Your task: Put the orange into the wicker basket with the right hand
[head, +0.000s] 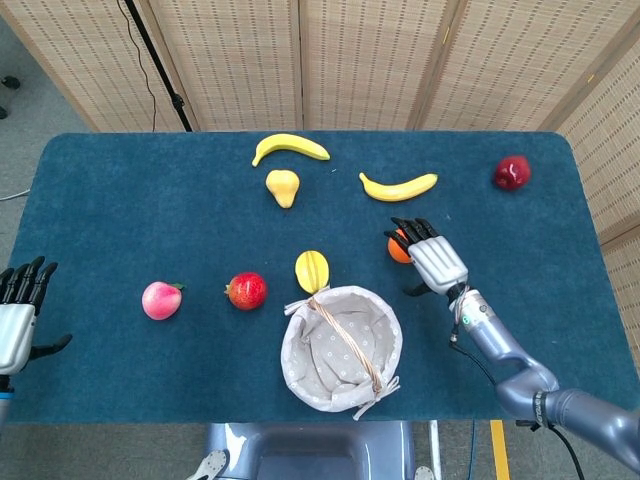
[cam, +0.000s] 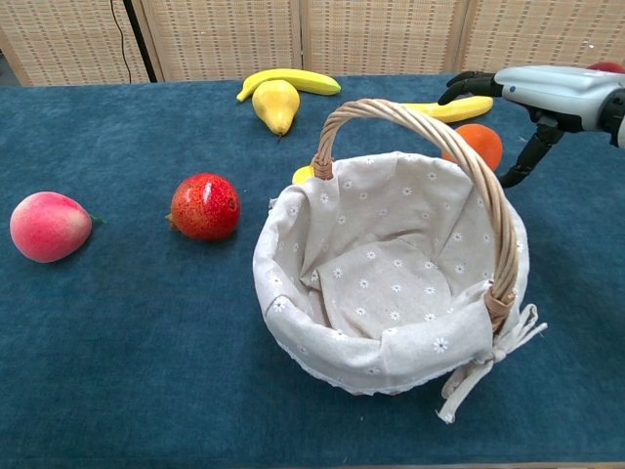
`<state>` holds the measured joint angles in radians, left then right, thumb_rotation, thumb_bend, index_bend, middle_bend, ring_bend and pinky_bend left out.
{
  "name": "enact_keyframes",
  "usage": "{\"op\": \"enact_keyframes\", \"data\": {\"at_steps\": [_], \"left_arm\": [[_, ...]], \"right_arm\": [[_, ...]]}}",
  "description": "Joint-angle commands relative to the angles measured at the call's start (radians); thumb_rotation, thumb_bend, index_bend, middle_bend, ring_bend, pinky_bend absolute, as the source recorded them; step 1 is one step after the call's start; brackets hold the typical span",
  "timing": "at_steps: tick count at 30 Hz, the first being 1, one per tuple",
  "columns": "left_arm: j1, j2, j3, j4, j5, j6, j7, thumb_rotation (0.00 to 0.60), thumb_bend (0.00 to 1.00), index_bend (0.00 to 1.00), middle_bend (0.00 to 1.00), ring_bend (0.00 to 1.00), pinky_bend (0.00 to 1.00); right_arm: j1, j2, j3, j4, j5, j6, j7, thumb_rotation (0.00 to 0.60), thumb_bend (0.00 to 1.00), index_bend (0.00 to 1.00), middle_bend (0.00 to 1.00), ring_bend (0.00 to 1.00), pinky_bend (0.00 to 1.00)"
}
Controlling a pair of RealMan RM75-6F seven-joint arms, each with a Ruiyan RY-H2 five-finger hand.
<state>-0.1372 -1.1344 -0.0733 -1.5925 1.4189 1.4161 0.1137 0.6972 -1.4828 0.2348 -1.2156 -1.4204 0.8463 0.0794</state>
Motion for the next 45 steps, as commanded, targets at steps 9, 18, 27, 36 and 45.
{"op": "enact_keyframes", "data": {"at_steps": [9, 18, 27, 36, 45], "left_arm": [[0.007, 0.007, 0.014, -0.021, 0.018, 0.01, 0.0, 0.6, 0.0, 0.0, 0.0, 0.0, 0.0], [0.009, 0.011, 0.008, -0.007, 0.012, 0.017, -0.027, 0.6, 0.0, 0.0, 0.0, 0.0, 0.0], [0.01, 0.011, 0.011, -0.005, 0.026, 0.024, -0.047, 0.6, 0.0, 0.0, 0.0, 0.0, 0.0], [0.01, 0.011, 0.013, -0.003, 0.031, 0.023, -0.06, 0.6, 0.0, 0.0, 0.0, 0.0, 0.0], [0.008, 0.003, 0.017, 0.007, 0.03, 0.016, -0.062, 0.6, 0.0, 0.0, 0.0, 0.0, 0.0]], "right_arm": [[0.094, -0.151, 0.033, 0.246, 0.131, -0.115, 0.013, 0.6, 0.0, 0.11, 0.0, 0.0, 0.0], [0.069, -0.207, 0.002, 0.289, 0.103, -0.004, 0.019, 0.6, 0.0, 0.33, 0.13, 0.21, 0.26], [0.056, -0.215, 0.004, 0.297, 0.1, 0.069, -0.003, 0.6, 0.12, 0.7, 0.52, 0.6, 0.67], [0.047, -0.18, 0.013, 0.256, 0.121, 0.081, -0.018, 0.6, 0.13, 0.7, 0.52, 0.6, 0.67], [0.007, 0.045, 0.054, -0.066, 0.12, 0.187, -0.161, 0.6, 0.12, 0.7, 0.52, 0.6, 0.67]]}}
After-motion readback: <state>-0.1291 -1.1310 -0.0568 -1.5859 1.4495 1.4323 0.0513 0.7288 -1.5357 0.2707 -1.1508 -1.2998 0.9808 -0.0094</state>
